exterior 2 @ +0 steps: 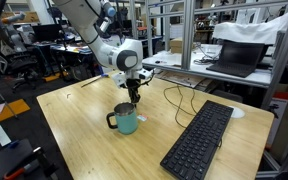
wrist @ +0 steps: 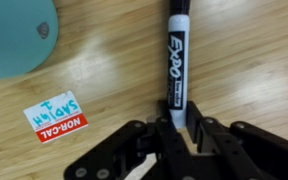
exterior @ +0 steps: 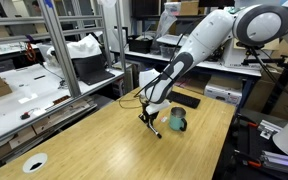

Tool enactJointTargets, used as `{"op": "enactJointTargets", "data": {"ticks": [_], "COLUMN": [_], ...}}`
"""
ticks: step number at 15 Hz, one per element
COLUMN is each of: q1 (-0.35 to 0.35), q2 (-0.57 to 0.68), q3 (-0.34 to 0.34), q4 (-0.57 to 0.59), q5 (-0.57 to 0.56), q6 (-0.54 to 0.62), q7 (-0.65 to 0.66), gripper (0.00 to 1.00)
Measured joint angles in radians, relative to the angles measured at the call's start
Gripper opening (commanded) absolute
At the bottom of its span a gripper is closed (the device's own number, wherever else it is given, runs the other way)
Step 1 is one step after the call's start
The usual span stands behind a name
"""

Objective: Put the marker in the cup

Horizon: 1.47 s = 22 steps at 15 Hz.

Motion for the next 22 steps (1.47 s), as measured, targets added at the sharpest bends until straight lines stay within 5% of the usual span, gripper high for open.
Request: {"op": "enactJointTargets", "data": {"ticks": [8, 14, 17, 20, 21, 22], "q1": [0.012, 0.087, 0.188, 0.350, 0.409, 0.433], "q2": [-0.085, -0.248, -0.325, -0.378, -0.387, -0.389], "q3": [-0.027, -0.110, -0.219, -0.397, -0.457, -0.478], "q4": [-0.030, -0.245, -0.406, -0.560, -0.600, -0.617], "q5": [-0.001, -0.039, -0.106, -0.144, -0.142, -0.130], "q6": [0.057, 0.291, 0.462, 0.621, 0.662, 0.670], "q7": [0.026, 0.105, 0.195, 0.282, 0.294, 0.292], "gripper": [0.05, 0.05, 0.05, 0.05, 0.21, 0.21]}}
